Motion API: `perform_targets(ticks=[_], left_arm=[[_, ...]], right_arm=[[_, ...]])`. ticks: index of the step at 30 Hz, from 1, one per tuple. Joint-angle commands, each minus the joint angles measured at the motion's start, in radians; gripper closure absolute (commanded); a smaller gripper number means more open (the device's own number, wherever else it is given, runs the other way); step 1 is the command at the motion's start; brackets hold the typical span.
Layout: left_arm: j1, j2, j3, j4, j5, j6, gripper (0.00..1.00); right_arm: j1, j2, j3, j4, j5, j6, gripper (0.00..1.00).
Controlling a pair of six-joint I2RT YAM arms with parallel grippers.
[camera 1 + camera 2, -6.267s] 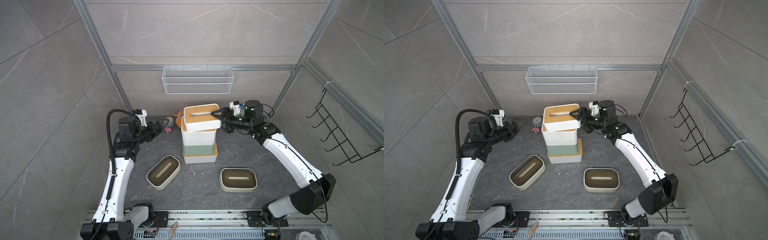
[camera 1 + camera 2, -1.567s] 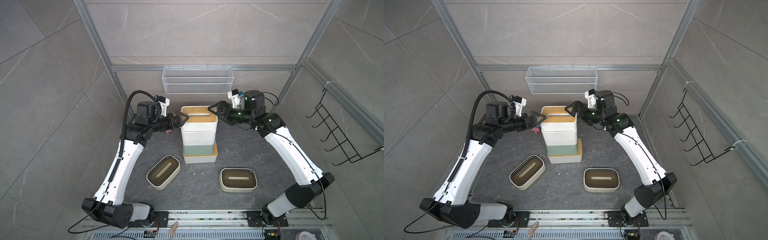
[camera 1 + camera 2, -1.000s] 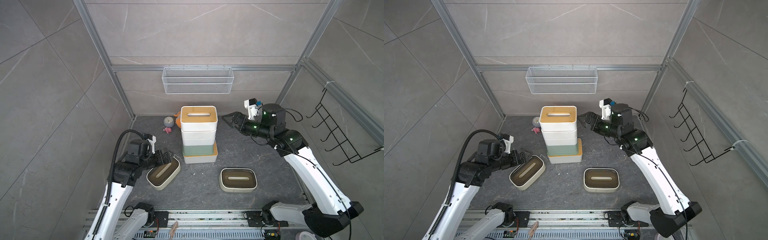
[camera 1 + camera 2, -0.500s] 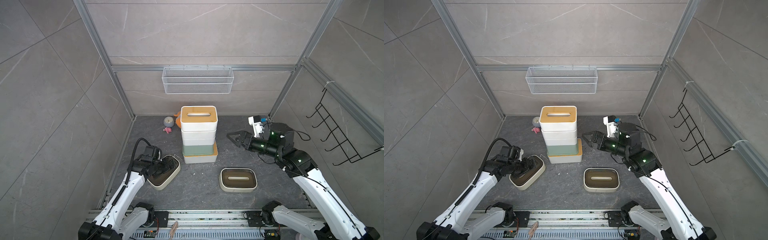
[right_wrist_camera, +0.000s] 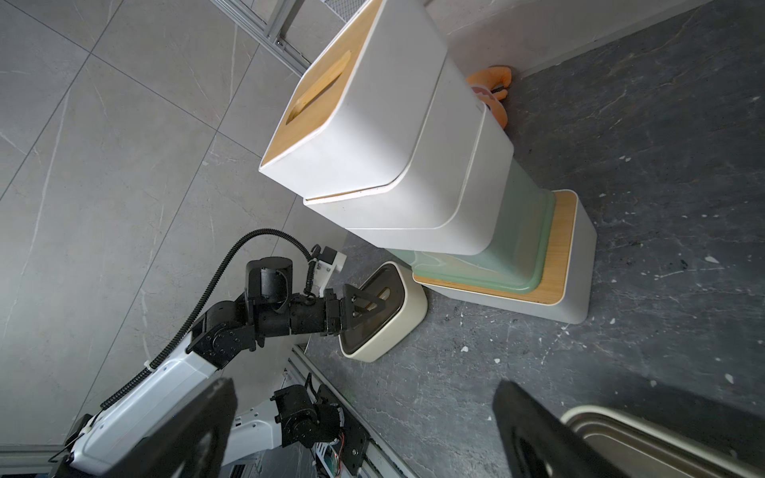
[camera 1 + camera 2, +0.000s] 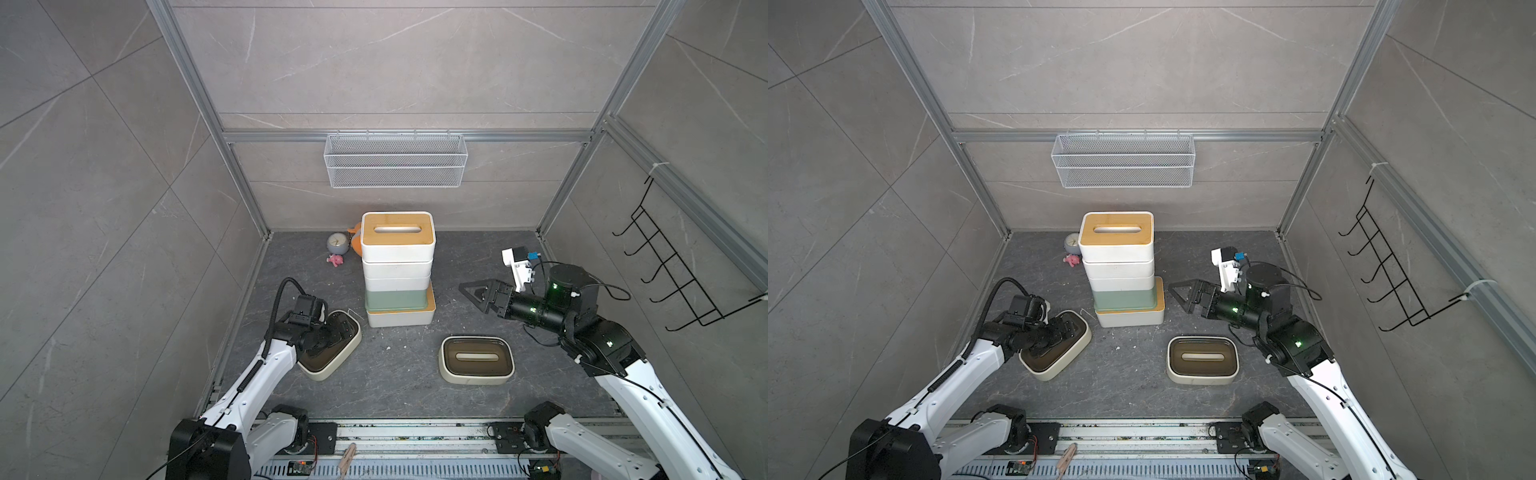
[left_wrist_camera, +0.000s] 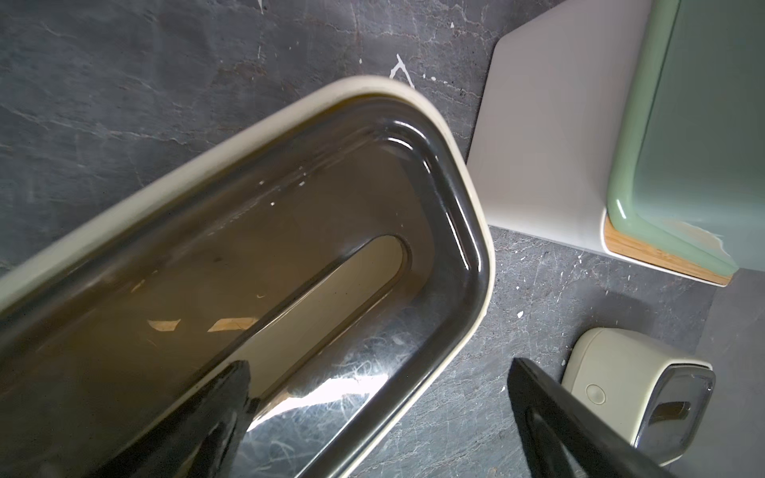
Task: Stack the tissue boxes
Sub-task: Pick up the tissue box from the center of the board.
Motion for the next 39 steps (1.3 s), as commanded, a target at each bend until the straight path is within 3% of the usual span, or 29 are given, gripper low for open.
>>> perform_targets(ticks=[1,7,18,23,29,39], left_arm=[[-0.006,0.002,0.005,0.000,0.025,0.025,0.01],[-0.054,0.002,0.021,-0.016,0.042,0.041,0.02],[-0.256,-0.065,-0.019,-0.002,-0.028,-0.040,0.03],[-0.337,-0.054,-0.004,-0.045,-0.140,-0.053,0.04],[-0.440,-0.016,0.021,-0.120,-0.387,-0.119,0.08],[-0.535,0.125,0.088,-0.131,-0.449,-0.120,0.19]], right_arm=[[-0.004,-0.039,-0.034,0.030,-0.024,0.011,0.00],[-0.004,-0.093,-0.075,0.028,-0.041,0.035,0.00],[-0.003,-0.155,-0.116,0.019,-0.048,0.046,0.00],[-0.002,-0.149,-0.125,0.027,-0.055,0.043,0.00],[-0.003,-0.148,-0.155,0.052,-0.061,0.056,0.00],[-0.004,-0.157,-0.187,0.059,-0.066,0.065,0.00]])
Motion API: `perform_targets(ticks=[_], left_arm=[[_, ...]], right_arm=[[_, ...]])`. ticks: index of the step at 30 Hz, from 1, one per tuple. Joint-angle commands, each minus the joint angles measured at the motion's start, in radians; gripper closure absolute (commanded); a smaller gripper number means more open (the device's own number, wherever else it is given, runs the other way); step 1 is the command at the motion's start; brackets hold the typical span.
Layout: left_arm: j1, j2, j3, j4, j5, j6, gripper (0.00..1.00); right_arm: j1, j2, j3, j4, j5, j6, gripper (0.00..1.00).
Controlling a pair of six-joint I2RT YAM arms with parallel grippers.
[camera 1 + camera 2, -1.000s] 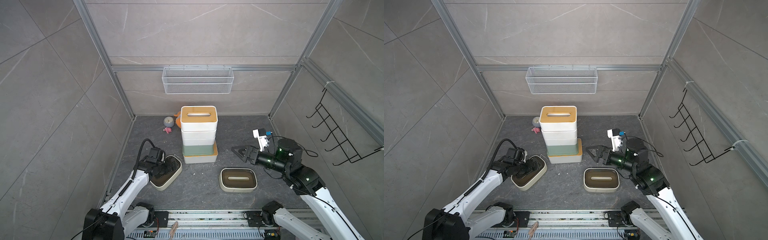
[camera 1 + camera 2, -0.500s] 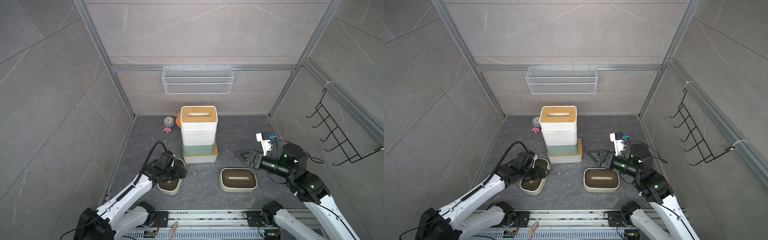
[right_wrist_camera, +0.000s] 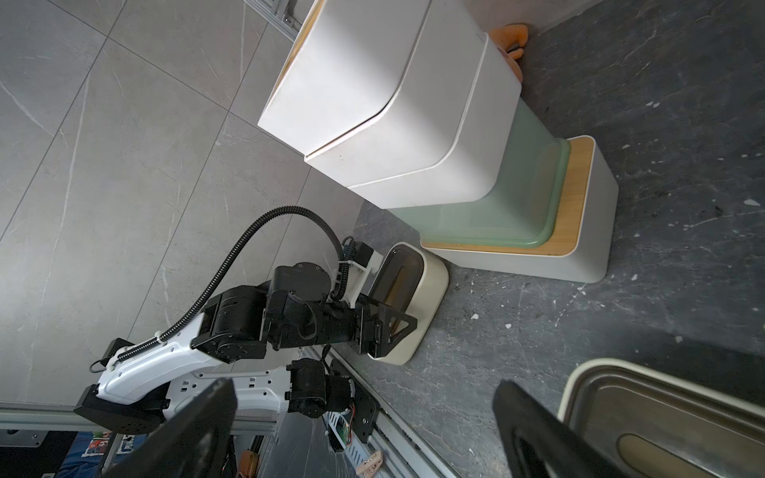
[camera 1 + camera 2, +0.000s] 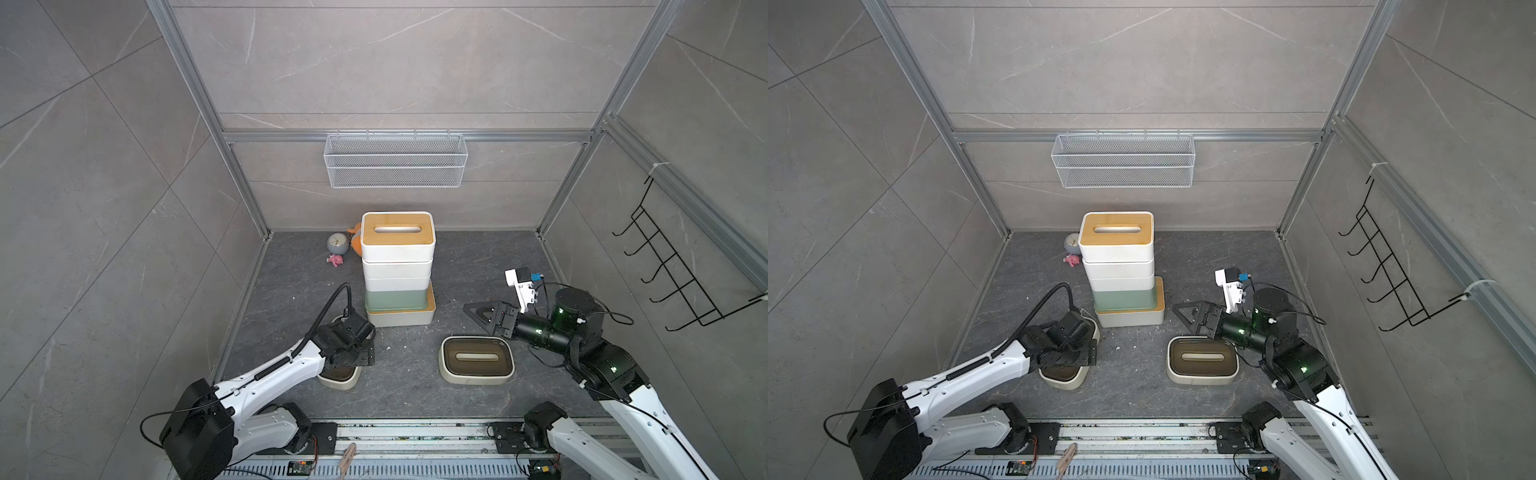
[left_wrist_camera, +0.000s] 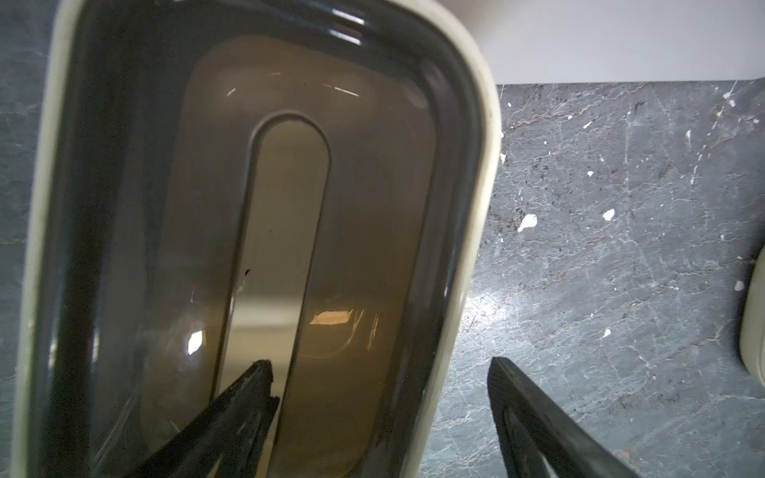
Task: Stack the tissue boxes
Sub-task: Pick up the tissue box from the center of the board.
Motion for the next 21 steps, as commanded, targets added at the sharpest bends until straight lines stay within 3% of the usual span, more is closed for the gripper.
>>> perform_targets(ticks=[1,21], left_arm=[[-0.013,0.010,0.038,-0.029,-0.059,-0.015,0.21],[-0.059,0.100,0.042,-0.018,-0.097,-0.007,0.30]], right_arm=[[-0.003,-0.013,-0.022,0.027,-0.012,0.013,0.00],[-0.001,-0.045,-0.156,0.083,-0.039,0.040,0.00]])
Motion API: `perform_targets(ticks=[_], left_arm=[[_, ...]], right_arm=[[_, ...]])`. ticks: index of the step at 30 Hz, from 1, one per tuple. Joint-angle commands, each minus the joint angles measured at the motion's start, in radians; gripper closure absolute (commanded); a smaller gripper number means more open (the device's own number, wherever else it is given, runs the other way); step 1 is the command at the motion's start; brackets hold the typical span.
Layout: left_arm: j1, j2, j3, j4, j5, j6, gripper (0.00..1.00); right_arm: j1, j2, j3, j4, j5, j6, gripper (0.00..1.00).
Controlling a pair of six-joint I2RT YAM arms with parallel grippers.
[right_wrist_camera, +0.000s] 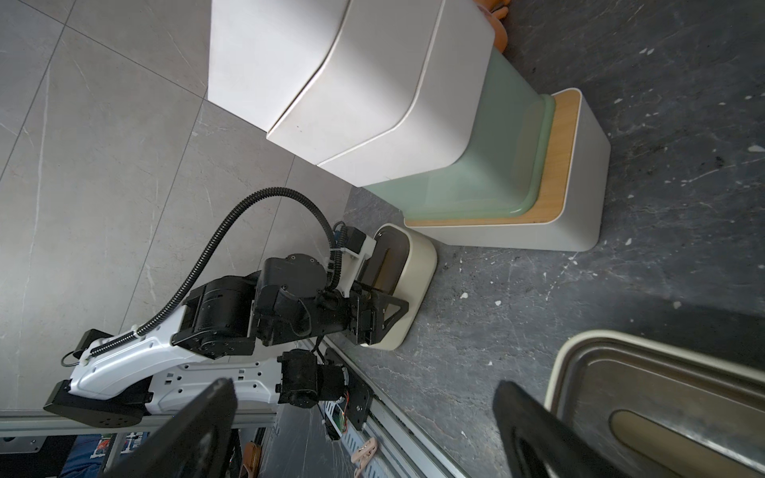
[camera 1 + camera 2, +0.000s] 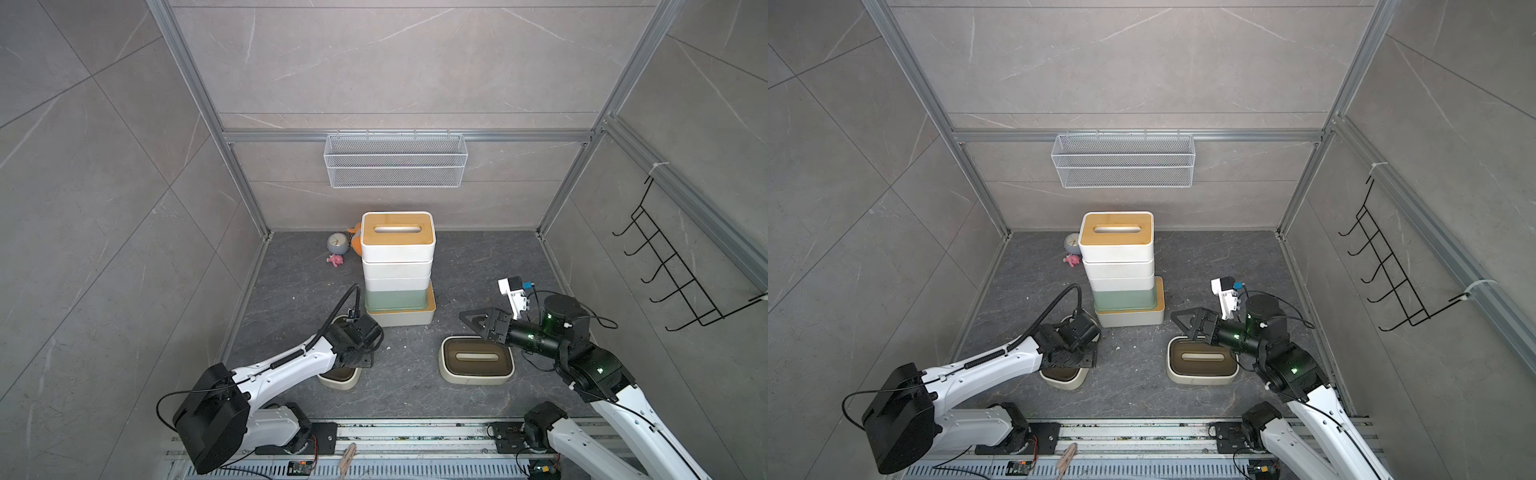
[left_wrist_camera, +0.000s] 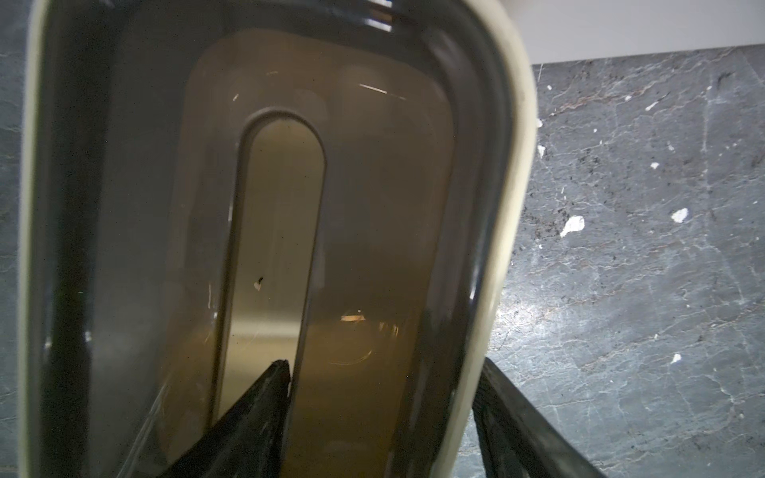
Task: Stack the tissue boxes
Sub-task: Pick up the tissue box from the center of the board.
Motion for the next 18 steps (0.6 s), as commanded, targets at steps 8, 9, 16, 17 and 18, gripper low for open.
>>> perform_targets(ticks=[8,9,16,17,18], left_arm=[[-0.021,0.024,0.000,0.018,-0.023,-0.042,0.34],[-0.023,0.020,-0.002,0.015,-0.024,-0.048,0.35],[-0.027,-0.037,-0.027,0.001,-0.053,-0.082,0.41],[-0.027,-0.046,-0.034,0.001,-0.056,-0.086,0.42],[-0.027,-0.056,-0.040,0.001,-0.057,-0.087,0.42]], right_arm=[[-0.002,-0.032,-0.085,0.056,-0.025,0.029,0.00],[-0.002,-0.034,-0.086,0.055,-0.022,0.028,0.00],[-0.002,-0.029,-0.081,0.051,-0.019,0.027,0.00],[-0.001,-0.028,-0.080,0.052,-0.019,0.027,0.00],[-0.002,-0.027,-0.078,0.052,-0.019,0.027,0.00]])
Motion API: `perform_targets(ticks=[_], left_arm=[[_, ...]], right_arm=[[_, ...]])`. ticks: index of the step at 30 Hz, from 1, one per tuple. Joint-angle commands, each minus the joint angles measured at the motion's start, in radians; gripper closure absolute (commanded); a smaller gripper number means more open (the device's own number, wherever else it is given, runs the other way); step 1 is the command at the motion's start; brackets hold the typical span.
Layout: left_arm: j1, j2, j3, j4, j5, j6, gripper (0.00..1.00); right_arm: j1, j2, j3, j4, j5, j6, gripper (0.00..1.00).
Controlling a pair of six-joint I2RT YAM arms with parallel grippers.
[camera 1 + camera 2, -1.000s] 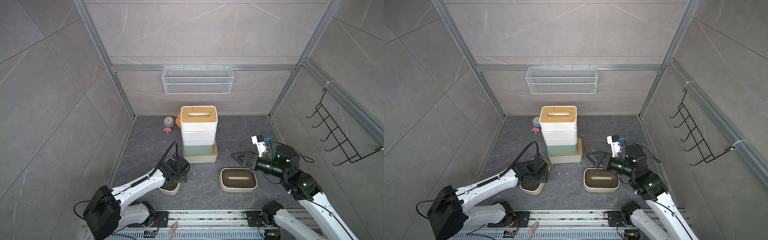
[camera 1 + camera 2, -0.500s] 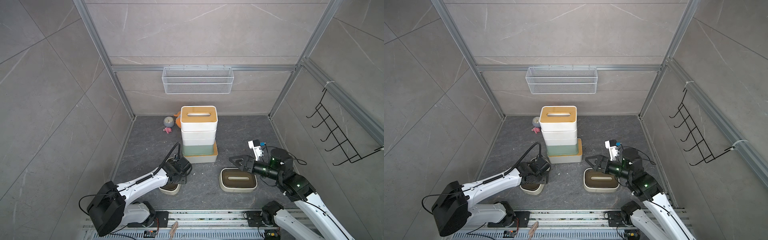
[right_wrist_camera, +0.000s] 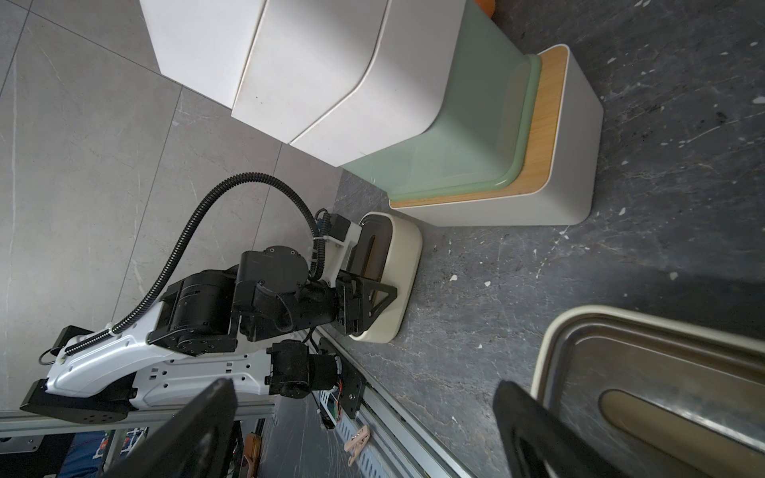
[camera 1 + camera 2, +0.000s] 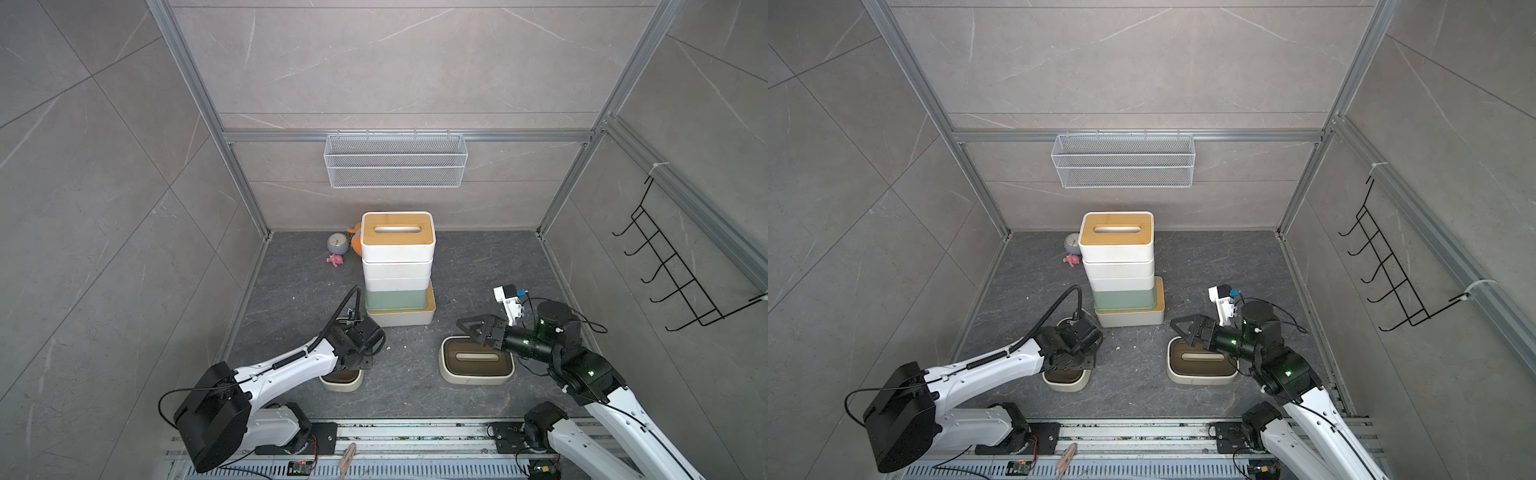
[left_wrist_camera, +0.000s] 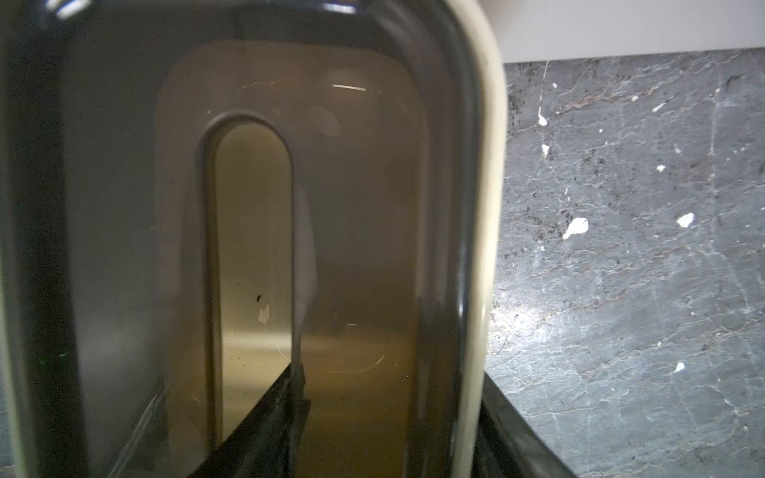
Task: Stack the tissue boxes
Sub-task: Pick up the tissue box from the center of the board.
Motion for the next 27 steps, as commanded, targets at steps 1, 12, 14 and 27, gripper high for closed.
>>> perform_targets(ticks=[1,12,14,27], left_arm=[[-0.003,-0.051,-0.019,-0.014,-0.038,-0.033,0.42],[-0.003,-0.228,-0.041,-0.040,-0.071,-0.027,0.43],[-0.003,-0.279,-0.028,-0.054,-0.086,-0.007,0.43],[-0.002,-0.553,0.028,-0.053,-0.109,0.195,0.45]], right_arm=[[-0.001,-0.002,0.002,0.022,-0.008,0.013,0.00],[-0.001,0.008,0.021,0.015,0.001,0.005,0.00],[-0.001,0.014,0.032,0.010,0.001,-0.003,0.00],[-0.001,0.021,0.037,0.019,0.003,-0.001,0.00]])
